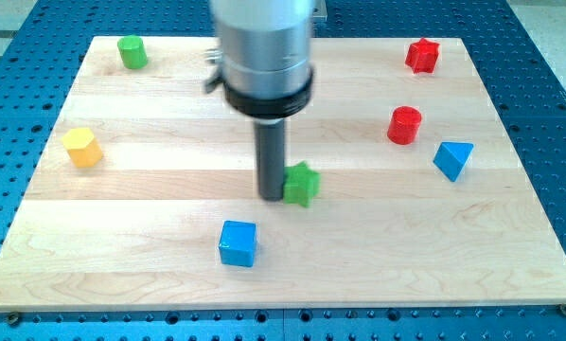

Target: Move the green star to the bottom right of the board

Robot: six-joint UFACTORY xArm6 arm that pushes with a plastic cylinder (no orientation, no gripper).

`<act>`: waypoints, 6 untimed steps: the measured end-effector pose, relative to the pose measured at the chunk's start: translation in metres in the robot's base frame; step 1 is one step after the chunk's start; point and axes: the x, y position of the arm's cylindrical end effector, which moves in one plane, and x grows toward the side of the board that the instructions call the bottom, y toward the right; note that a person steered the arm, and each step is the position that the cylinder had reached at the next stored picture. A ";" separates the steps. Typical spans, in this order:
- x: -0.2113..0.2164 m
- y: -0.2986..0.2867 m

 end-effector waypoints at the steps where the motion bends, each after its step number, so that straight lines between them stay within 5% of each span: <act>1: -0.022 0.004; 3: 0.043 0.105; 4: 0.044 0.055; 5: 0.079 0.134; 6: 0.077 0.153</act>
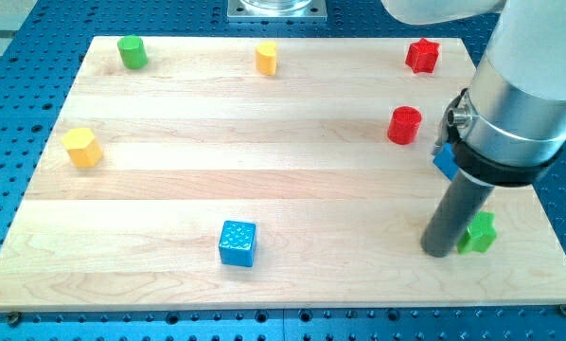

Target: Move the green star to the bottom right of the board

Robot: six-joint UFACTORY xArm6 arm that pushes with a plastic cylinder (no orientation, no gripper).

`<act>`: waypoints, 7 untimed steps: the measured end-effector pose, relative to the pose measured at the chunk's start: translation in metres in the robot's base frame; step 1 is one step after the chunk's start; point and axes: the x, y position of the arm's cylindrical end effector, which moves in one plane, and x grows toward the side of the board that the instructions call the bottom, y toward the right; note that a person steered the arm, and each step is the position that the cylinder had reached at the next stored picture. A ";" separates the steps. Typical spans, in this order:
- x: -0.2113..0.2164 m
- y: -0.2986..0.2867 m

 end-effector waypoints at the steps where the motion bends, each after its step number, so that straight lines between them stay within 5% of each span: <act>1: -0.048 -0.012; 3: -0.014 0.026; 4: -0.048 0.029; 6: 0.006 0.076; 7: -0.031 0.088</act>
